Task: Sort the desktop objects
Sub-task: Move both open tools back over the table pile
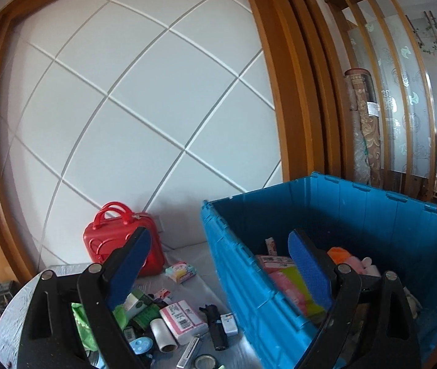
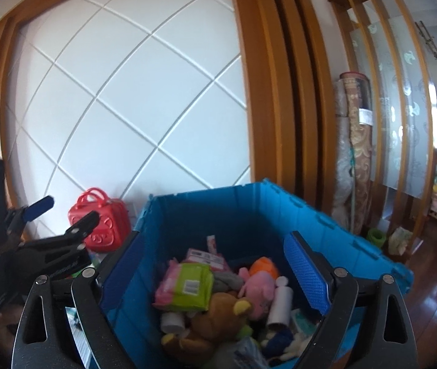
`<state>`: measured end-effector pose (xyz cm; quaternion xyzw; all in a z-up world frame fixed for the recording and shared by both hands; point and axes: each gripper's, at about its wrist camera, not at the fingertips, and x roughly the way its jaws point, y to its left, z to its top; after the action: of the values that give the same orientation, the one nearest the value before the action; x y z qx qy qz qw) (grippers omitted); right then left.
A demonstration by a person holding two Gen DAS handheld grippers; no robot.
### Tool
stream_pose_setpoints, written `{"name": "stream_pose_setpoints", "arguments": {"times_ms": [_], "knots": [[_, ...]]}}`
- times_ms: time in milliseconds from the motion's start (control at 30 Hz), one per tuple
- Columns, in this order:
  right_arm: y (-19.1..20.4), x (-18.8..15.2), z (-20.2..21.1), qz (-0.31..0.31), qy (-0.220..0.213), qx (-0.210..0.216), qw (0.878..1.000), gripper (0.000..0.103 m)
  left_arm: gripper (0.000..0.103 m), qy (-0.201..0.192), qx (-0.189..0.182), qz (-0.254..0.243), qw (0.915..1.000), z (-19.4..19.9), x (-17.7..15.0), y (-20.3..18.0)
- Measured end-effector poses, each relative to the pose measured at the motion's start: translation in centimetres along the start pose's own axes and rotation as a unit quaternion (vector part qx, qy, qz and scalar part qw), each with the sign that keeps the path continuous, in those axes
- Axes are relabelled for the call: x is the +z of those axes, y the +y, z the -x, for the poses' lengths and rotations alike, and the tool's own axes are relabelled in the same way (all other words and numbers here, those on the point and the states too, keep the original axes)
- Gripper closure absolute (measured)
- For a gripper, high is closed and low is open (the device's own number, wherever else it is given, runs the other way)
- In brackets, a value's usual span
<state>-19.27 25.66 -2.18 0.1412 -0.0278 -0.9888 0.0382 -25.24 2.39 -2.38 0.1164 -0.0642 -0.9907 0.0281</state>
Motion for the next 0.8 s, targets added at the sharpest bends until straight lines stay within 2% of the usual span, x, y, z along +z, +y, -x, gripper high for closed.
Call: {"name": "stream_pose_setpoints", "arguments": {"times_ms": [267,467,667,800], "knots": [[8.6,0.2,-3.2,0.034,0.004,0.036,0.999,0.010,0.011,0.043,0.048,0.015,0.9978,-1.9,-5.7,10.2],[15.5,-0.4,-6.2,0.034,0.024,0.053,0.998,0.006,0.011,0.071,0.075,-0.009,0.9946,-2.7,-9.6,19.3],[22.1,-3.1,-10.4,0.022,0.060,0.068,0.996,0.006,0.011,0.094,0.096,-0.029,0.9905,-3.3,-12.4,27.5],[26.2,-5.3,-12.4,0.024,0.079,0.084,0.993,0.006,0.011,0.101,0.094,-0.049,0.9892,-3.6,-13.8,30.9]]}}
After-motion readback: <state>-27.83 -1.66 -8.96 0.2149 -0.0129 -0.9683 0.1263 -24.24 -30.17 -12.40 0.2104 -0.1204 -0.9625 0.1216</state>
